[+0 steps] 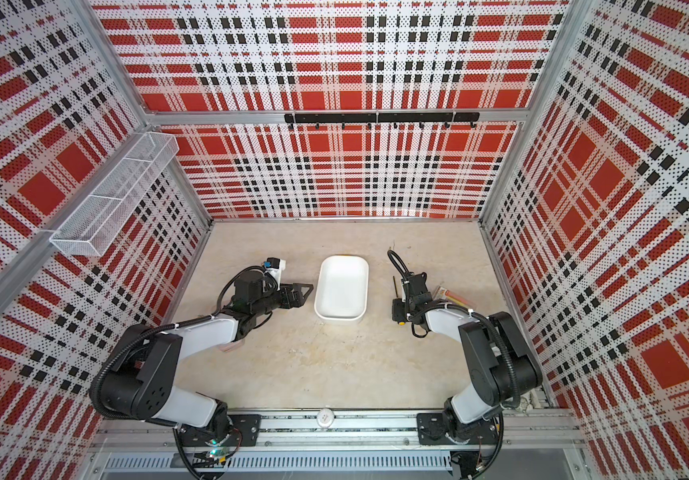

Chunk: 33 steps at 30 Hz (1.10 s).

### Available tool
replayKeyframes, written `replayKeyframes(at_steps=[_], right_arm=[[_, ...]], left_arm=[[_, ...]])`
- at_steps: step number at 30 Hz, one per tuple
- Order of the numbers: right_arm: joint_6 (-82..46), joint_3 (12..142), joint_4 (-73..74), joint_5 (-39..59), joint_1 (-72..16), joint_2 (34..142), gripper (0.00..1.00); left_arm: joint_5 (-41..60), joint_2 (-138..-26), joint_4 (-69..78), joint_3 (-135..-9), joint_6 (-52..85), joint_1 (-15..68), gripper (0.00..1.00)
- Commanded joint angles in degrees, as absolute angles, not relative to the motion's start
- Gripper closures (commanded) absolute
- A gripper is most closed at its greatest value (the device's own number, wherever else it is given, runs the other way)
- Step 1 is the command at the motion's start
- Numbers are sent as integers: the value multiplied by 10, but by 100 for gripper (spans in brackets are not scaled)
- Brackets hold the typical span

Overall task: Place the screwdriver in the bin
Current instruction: 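Close the right gripper on the screwdriver handle and lift it, then carry the screwdriver with the right gripper over the white bin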

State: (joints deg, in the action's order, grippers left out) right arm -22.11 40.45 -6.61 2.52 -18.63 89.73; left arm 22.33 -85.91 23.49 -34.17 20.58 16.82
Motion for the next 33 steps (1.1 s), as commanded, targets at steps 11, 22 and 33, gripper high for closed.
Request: replayKeyframes(at_steps=[11, 22, 33], right_arm=[[-255, 539, -222, -33, -215, 838, 100], [-397, 727, -269, -135, -347, 869, 100], [-470, 780, -272, -188, -432, 990, 100]], left_arm=[[242, -852, 217, -363, 188, 169, 2], [244, -854, 217, -365, 189, 150, 2], [245, -835, 217, -348, 183, 122, 2]])
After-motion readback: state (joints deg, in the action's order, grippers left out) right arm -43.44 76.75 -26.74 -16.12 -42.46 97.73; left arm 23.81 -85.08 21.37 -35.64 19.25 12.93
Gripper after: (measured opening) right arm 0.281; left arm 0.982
